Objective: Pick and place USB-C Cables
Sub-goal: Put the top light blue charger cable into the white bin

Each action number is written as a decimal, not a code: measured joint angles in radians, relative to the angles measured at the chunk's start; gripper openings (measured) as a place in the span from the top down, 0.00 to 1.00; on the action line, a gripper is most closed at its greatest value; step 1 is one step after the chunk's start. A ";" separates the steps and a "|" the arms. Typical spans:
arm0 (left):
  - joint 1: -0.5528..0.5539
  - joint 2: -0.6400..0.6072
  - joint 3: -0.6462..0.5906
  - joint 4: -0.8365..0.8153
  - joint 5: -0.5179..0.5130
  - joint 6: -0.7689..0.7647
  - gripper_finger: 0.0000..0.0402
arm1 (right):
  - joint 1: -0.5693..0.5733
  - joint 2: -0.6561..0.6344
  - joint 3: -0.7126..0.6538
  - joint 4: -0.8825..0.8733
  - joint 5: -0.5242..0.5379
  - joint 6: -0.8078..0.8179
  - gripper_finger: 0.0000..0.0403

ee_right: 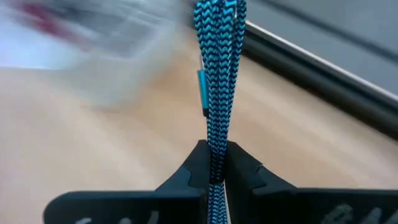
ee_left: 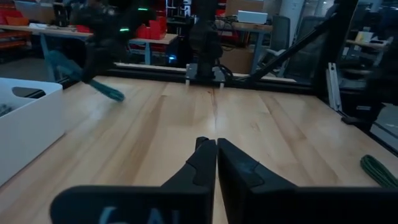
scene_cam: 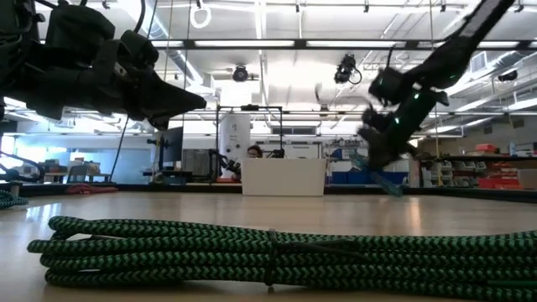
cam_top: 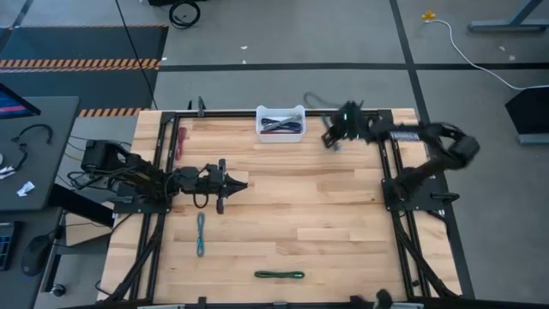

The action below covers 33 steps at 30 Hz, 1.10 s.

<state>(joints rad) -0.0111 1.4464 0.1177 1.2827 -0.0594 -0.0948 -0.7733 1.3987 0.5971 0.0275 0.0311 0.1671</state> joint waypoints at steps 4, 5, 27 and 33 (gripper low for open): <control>0.001 0.000 0.000 0.004 -0.019 0.001 0.96 | 0.211 -0.119 -0.155 0.165 0.165 0.082 0.94; 0.001 0.000 0.000 0.004 -0.028 0.002 0.95 | 0.268 -0.143 -0.181 0.219 0.191 0.098 0.94; 0.036 0.020 0.337 -0.358 0.015 0.149 0.54 | 0.849 0.348 -0.170 1.526 0.052 -0.293 0.94; 0.061 0.116 0.419 -0.361 0.124 0.128 0.31 | 0.850 0.454 -0.037 1.531 -0.027 -0.310 0.94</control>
<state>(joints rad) 0.0498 1.5626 0.5365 0.9219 0.0648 0.0337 0.0765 1.8529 0.5600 1.5580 0.0040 -0.1433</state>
